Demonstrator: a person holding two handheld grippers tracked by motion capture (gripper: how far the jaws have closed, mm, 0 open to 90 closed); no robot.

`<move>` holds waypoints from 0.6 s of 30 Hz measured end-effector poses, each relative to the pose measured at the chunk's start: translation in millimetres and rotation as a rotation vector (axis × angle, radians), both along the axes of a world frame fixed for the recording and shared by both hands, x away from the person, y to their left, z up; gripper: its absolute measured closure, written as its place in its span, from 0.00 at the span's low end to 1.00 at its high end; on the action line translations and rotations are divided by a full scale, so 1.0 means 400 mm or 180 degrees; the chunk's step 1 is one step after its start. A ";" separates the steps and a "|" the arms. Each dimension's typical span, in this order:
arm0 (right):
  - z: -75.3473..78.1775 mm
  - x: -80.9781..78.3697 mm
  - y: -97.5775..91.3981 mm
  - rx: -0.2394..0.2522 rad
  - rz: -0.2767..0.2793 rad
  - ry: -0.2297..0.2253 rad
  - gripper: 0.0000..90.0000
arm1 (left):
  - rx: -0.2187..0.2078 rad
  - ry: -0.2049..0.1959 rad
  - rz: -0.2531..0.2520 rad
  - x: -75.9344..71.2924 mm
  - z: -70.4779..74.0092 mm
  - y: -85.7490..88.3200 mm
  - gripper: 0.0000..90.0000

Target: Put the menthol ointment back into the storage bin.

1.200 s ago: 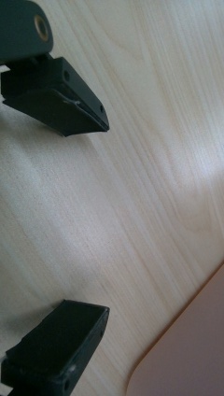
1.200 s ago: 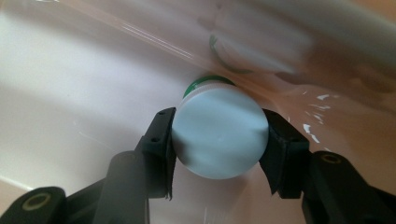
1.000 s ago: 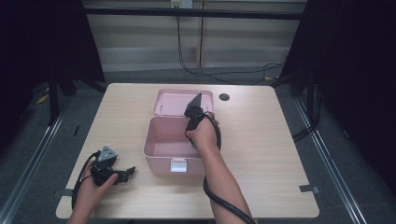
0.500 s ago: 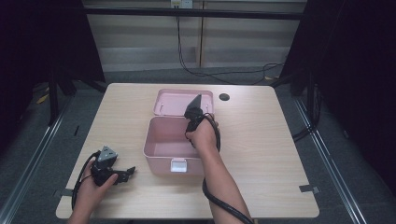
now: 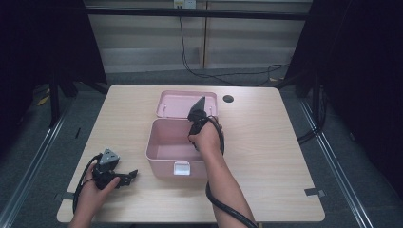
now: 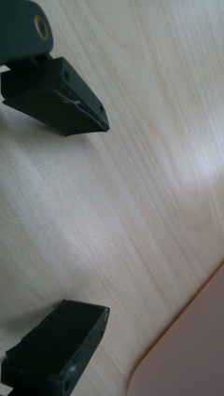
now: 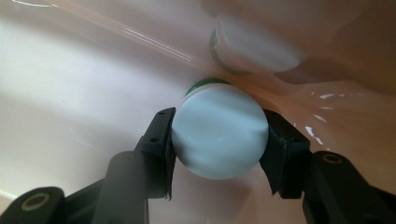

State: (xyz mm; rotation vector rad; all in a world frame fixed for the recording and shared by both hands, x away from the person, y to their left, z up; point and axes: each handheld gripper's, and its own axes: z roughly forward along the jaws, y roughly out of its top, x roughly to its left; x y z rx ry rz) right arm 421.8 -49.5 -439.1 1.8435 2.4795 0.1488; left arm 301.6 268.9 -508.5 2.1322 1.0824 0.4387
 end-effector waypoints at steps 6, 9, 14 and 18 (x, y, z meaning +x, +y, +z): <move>0.007 -0.002 -0.002 0.0028 0.0020 -0.0014 0.55 | -0.0003 0.0001 0.0002 0.000 0.000 0.000 0.11; 0.009 -0.003 -0.001 0.0029 0.0011 -0.0005 0.54 | -0.0001 0.0001 0.0001 0.000 0.000 0.000 0.11; 0.018 -0.006 0.002 0.0030 0.0025 -0.0010 0.52 | -0.0004 0.0002 -0.0001 0.000 0.000 0.000 0.11; 0.028 -0.006 0.002 0.0036 0.0024 -0.0047 0.51 | -0.0003 0.0002 -0.0001 0.000 0.000 0.000 0.11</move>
